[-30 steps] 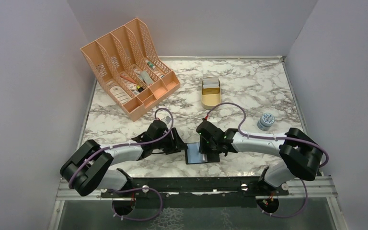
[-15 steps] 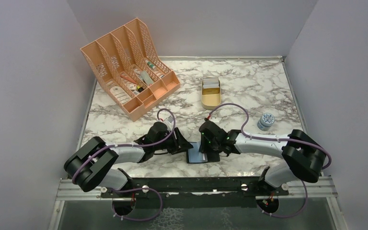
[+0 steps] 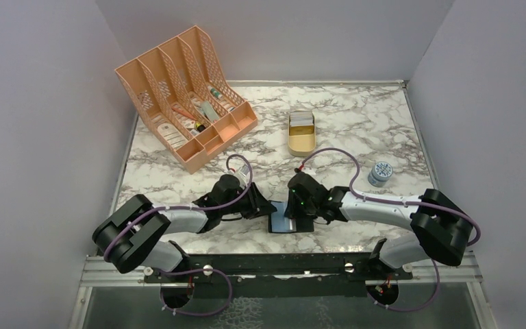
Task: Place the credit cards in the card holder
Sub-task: Turn over the card slot in the card holder.
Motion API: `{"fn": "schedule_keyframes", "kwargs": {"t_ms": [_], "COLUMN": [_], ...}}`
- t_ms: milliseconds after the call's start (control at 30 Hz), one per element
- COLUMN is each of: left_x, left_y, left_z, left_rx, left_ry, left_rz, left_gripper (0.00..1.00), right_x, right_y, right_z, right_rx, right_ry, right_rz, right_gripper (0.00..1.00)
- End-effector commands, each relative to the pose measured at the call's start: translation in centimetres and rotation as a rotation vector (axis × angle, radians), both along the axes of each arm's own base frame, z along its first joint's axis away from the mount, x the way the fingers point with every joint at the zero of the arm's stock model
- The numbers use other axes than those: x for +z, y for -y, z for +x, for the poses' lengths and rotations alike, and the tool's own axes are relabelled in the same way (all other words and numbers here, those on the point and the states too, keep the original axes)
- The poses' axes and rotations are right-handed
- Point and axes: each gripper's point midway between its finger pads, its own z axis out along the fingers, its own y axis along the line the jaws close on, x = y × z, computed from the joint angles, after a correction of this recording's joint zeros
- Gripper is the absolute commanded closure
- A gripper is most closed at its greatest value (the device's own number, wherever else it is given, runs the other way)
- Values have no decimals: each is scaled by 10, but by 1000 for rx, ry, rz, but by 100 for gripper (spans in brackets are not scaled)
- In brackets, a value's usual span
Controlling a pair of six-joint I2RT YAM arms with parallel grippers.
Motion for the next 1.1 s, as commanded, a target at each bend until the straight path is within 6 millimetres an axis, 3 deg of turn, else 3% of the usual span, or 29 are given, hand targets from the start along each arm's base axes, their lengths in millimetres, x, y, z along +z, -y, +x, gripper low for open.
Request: {"fn": "schedule_keyframes", "kwargs": {"t_ms": [0, 133, 233, 333, 433, 633, 767, 867, 1067], "left_x": [1, -2, -1, 1, 2, 5, 10, 24, 40], "left_y": [7, 8, 5, 2, 1, -2, -12, -15, -11], "left_z": [2, 2, 1, 0, -1, 1, 8, 10, 5], "left_rx": [-30, -36, -31, -27, -29, -35, -27, -20, -38], "left_ry": [39, 39, 48, 58, 52, 47, 58, 85, 88], "left_rz": [-3, 5, 6, 3, 13, 82, 203, 214, 163], "left_gripper": [73, 83, 91, 100, 100, 100, 100, 100, 100], "right_x": [14, 13, 16, 28, 49, 90, 107, 101, 77], "right_y": [-9, -9, -2, 11, 16, -14, -31, -36, -42], "right_z": [4, 4, 6, 5, 6, -2, -2, -2, -4], "right_rx": [2, 3, -8, -24, -29, 82, 139, 153, 184], "right_ry": [22, 20, 21, 17, 32, 58, 109, 107, 59], "right_rz": [65, 60, 16, -54, -67, 118, 239, 257, 212], "right_gripper": [77, 76, 70, 62, 52, 51, 53, 53, 36]}}
